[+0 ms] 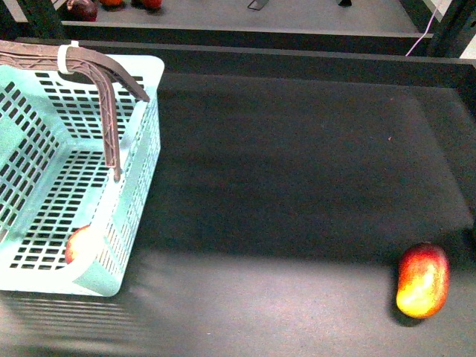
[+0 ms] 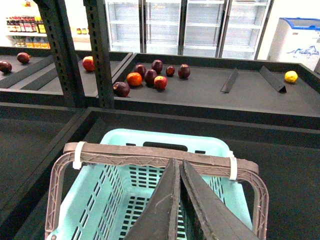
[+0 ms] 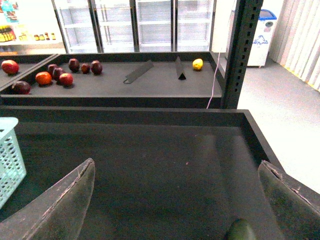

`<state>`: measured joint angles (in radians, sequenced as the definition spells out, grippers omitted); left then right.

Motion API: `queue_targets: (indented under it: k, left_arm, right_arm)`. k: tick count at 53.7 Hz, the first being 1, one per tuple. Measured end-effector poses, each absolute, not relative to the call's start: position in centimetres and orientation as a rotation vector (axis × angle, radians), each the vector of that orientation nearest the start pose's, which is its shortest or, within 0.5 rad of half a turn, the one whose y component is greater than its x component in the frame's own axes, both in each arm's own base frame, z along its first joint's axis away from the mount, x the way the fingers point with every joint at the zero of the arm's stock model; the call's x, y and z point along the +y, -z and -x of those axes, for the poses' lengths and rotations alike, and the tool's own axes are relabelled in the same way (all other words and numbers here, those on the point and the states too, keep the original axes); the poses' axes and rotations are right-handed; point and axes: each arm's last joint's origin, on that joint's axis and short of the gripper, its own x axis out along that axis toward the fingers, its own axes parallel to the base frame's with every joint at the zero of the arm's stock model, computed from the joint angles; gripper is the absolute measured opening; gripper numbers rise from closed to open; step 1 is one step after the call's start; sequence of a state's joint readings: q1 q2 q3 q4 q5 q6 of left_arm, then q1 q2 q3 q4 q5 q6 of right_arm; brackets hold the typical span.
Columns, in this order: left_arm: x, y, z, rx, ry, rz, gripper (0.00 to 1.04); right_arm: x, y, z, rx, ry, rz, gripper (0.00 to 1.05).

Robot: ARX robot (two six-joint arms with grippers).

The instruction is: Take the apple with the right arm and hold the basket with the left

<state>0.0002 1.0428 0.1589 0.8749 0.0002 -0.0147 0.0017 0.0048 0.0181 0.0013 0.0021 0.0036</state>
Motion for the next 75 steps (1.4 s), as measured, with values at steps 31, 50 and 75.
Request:
queue_targets:
  k: [31,50,75]
  left_arm:
    - [0.0,-16.7,-13.7,0.001,0.0,0.011,0.03]
    - [0.0,-17.1,-12.2,-0.014,0.0,0.011,0.03]
    - [0.0,-17.1,-11.0,-0.016,0.0,0.011,0.03]
  right_arm:
    - [0.0,-16.9,-9.7,-0.015,0.0,-0.004,0.96]
    - [0.0,-16.9,-9.7,-0.015,0.0,-0.004,0.96]
    - [0.0,-16.9,-9.7,-0.015,0.0,-0.004,0.96]
